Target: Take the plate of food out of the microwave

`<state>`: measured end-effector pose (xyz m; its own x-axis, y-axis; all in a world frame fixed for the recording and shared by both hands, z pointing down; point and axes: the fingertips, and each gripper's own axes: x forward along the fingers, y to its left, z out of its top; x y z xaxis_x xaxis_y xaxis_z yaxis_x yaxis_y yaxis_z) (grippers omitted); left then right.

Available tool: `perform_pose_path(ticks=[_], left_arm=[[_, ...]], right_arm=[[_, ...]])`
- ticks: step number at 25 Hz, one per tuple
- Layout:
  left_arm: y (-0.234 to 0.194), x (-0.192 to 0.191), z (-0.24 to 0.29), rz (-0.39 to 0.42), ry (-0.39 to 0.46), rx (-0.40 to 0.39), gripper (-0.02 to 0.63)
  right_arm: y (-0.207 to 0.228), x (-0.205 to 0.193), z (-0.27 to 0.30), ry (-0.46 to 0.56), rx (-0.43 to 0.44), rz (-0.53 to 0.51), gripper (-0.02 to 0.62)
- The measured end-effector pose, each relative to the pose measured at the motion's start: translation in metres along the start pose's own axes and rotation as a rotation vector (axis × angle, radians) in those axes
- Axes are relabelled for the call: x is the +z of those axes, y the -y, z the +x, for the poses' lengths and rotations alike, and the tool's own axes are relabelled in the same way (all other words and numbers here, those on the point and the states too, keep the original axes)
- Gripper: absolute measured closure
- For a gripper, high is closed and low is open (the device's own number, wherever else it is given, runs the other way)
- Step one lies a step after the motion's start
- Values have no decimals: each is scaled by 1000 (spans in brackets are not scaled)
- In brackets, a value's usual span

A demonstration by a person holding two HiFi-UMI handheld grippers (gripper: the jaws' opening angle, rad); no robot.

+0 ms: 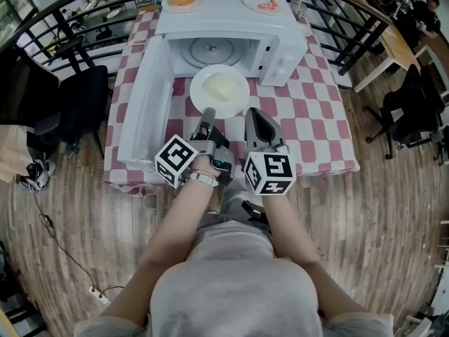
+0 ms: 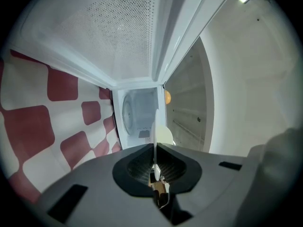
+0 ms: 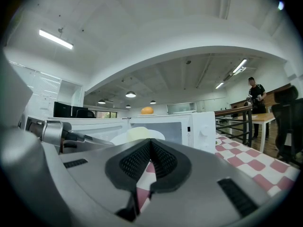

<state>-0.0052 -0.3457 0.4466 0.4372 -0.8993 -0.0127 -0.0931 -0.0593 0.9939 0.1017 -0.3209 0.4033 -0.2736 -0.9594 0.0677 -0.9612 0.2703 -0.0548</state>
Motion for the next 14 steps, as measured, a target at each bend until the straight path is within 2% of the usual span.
perform_pose_path(ticks=[14], left_arm=[[10, -4, -6, -3, 2, -22, 589]], right_arm=[[0, 0, -9, 1, 9, -5, 572]])
